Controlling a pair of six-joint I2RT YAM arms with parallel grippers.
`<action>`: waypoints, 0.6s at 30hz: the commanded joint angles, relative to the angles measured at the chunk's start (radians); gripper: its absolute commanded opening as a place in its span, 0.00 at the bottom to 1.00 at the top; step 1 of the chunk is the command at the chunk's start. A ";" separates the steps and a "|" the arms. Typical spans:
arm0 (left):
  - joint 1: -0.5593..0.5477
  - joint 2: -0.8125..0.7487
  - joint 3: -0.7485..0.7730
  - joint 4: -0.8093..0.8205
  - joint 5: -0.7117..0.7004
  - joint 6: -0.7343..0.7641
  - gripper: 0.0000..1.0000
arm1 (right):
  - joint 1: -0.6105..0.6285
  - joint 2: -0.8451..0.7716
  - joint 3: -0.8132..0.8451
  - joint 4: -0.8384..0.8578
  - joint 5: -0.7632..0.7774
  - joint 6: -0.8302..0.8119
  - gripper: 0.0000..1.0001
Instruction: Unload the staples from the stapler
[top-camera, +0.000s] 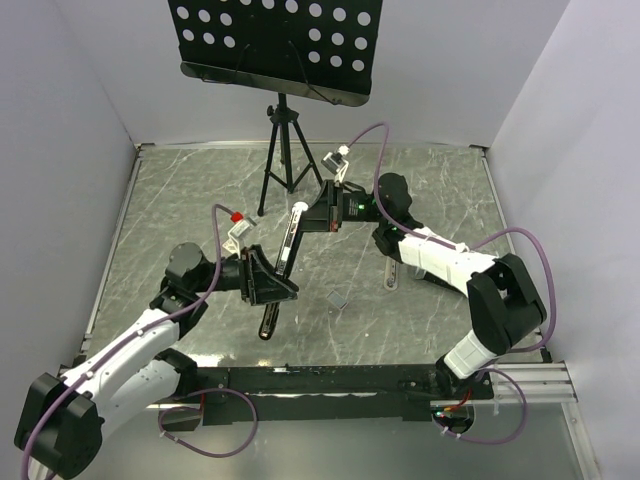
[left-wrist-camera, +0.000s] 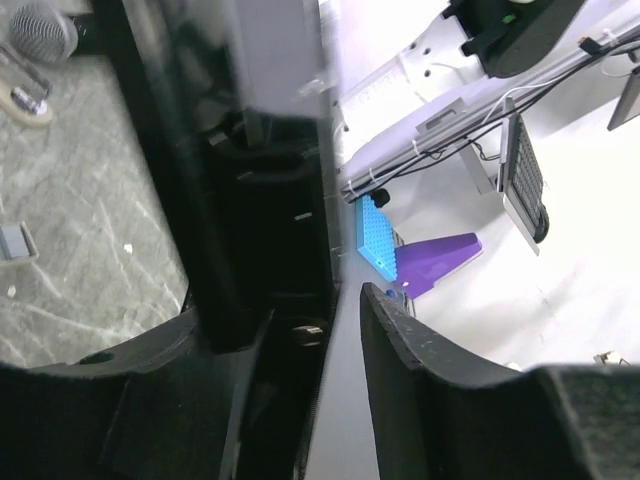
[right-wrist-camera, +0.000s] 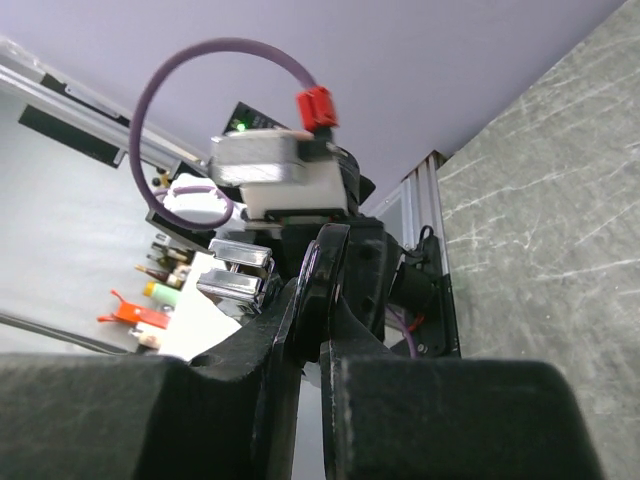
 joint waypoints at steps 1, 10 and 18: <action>-0.005 -0.027 0.008 0.102 -0.019 -0.029 0.53 | -0.005 -0.003 -0.005 0.174 0.010 0.086 0.00; -0.003 -0.017 0.011 0.128 -0.066 -0.066 0.51 | -0.005 -0.028 -0.032 0.142 0.006 0.050 0.00; -0.002 -0.055 -0.006 0.113 -0.123 -0.078 0.59 | -0.009 -0.035 -0.049 0.152 0.009 0.051 0.00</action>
